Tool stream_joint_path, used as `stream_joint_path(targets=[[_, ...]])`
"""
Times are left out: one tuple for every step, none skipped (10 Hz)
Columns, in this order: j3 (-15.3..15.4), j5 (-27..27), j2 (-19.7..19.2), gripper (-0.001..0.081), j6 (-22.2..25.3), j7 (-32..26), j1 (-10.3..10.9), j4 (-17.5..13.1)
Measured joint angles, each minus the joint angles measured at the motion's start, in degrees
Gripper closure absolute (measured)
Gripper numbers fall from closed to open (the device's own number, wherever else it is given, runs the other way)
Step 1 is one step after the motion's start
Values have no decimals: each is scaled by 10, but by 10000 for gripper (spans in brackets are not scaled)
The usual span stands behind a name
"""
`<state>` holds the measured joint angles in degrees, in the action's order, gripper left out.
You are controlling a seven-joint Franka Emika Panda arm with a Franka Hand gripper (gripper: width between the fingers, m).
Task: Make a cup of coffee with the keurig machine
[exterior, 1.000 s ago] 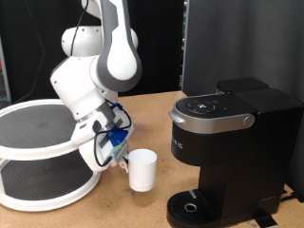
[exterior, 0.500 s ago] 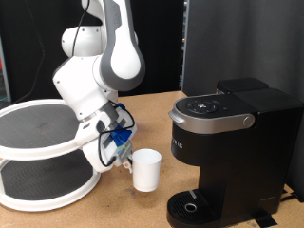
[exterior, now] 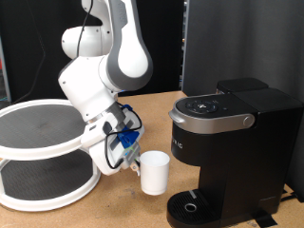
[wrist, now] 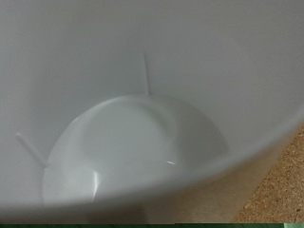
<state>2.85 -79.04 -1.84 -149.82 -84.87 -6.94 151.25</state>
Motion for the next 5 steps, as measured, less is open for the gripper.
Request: stream_joint_path(targets=[[4,-5,-9,733,-6,1,0,-9],[10,-15,-19,733,-12,0,0,-17],[15,-26,-28,733,-16,-2,0,-26],[22,-36,-36,733,-16,-7,1,-33],[28,-43,-42,733,-16,-12,2,-38]])
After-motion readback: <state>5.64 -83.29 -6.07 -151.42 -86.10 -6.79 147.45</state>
